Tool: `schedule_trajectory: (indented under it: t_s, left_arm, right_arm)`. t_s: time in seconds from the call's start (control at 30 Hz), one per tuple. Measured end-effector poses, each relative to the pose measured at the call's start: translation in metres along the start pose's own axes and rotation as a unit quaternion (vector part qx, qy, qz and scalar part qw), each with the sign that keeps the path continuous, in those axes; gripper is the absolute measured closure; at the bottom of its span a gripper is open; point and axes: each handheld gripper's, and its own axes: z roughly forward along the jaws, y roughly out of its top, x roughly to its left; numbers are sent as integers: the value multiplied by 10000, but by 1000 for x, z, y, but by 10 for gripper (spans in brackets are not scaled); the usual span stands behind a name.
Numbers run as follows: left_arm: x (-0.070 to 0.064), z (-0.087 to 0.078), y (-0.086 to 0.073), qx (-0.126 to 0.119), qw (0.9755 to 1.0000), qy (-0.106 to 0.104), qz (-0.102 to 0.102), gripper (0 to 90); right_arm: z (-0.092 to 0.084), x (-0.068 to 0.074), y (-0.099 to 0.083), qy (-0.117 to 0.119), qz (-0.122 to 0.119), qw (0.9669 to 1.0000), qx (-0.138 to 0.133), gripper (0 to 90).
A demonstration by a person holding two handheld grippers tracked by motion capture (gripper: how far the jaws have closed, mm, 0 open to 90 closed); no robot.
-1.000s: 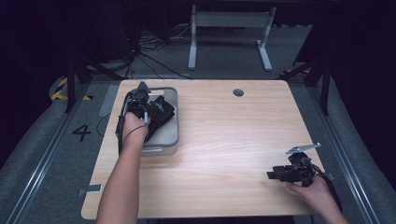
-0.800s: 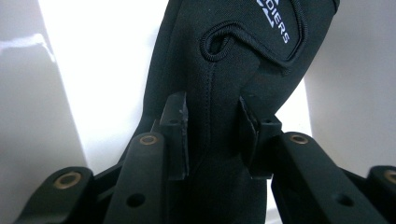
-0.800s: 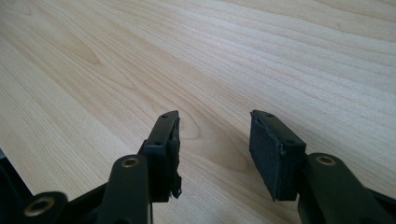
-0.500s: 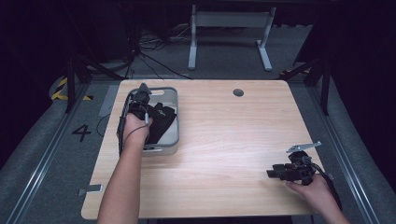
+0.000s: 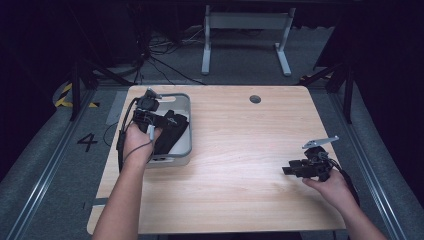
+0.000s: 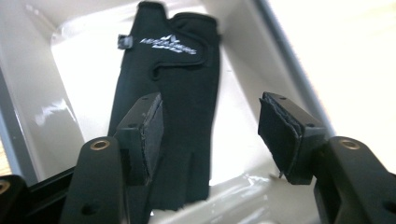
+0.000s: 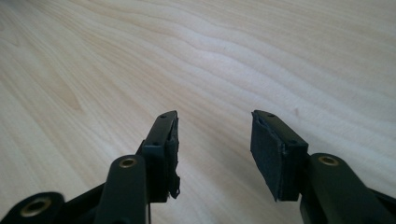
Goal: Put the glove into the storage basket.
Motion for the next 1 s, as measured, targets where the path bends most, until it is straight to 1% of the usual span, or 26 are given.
schedule_trajectory:
  t_s: [0.03,0.07,0.1,0.17,0.2,0.27,0.3,0.33,0.37,0.4,0.47,0.53,0.6,0.67,0.7,0.73,0.8,0.83,0.87,0.9,1.0]
  left_arm:
    - [-5,-5,-3,-92,9999,-51,74,405]
    - [-9,-11,-5,-134,9997,-106,147,405]
    - [-12,-14,-6,-172,9996,-154,180,404]
    - [-20,-21,-10,-215,9988,-250,375,403]
    - [-25,-25,-12,-253,9983,-276,437,403]
    - [-33,-31,-16,-275,9970,-359,625,403]
    - [-36,-33,-17,-284,9964,-398,686,399]
    - [-42,-36,-21,-298,9948,-470,857,398]
    - [-45,-38,-22,-307,9940,-484,931,398]
    - [-49,-40,-26,-341,9925,-563,1031,398]
    - [-55,-42,-31,-353,9905,-657,1155,394]
    - [-61,-43,-39,-333,9878,-768,1311,393]
    - [-65,-44,-46,-320,9860,-867,1388,391]
    - [-67,-44,-55,-379,9832,-1014,1473,389]
    - [-68,-43,-58,-415,9822,-1063,1492,386]
    - [-70,-42,-65,-442,9804,-1104,1570,384]
    - [-72,-40,-72,-491,9777,-1162,1681,382]
    - [-73,-39,-76,-492,9771,-1197,1690,381]
    - [-74,-39,-81,-477,9756,-1269,1725,381]
    - [-74,-38,-84,-471,9748,-1302,1751,382]
    - [-75,-35,-97,-476,9732,-1384,1774,375]
  right_arm:
    - [0,-1,2,-15,-14,10000,10,519]
    - [1,-3,5,-26,-15,10000,4,519]
    - [1,-4,8,-33,-25,10000,-11,518]
    - [3,-6,10,-31,-53,10000,-26,516]
    - [4,-7,11,-21,-66,10000,-21,512]
    - [6,-9,12,-48,-101,9999,-2,509]
    - [7,-9,11,-48,-102,9999,22,510]
    - [7,-10,11,-45,-101,9999,37,509]
    - [7,-10,10,-48,-109,9999,44,510]
    - [7,-10,9,-54,-105,9999,36,510]
    - [7,-10,7,-36,-92,9999,18,510]
    - [5,-10,5,-33,-71,10000,-10,510]
    - [4,-10,2,-4,-39,10000,-47,508]
    - [4,-9,0,3,-28,10000,-66,505]
    - [4,-8,-1,-3,-53,10000,-65,502]
    - [4,-8,-2,-4,-82,9999,-60,502]
    - [5,-7,-4,-4,-109,9999,-47,502]
    - [4,-6,-4,0,-108,9999,-53,502]
    - [4,-6,-4,-2,-100,9999,-54,502]
    - [4,-6,-4,19,-141,9999,-59,502]
    - [4,-6,-5,-5,-158,9998,-74,502]
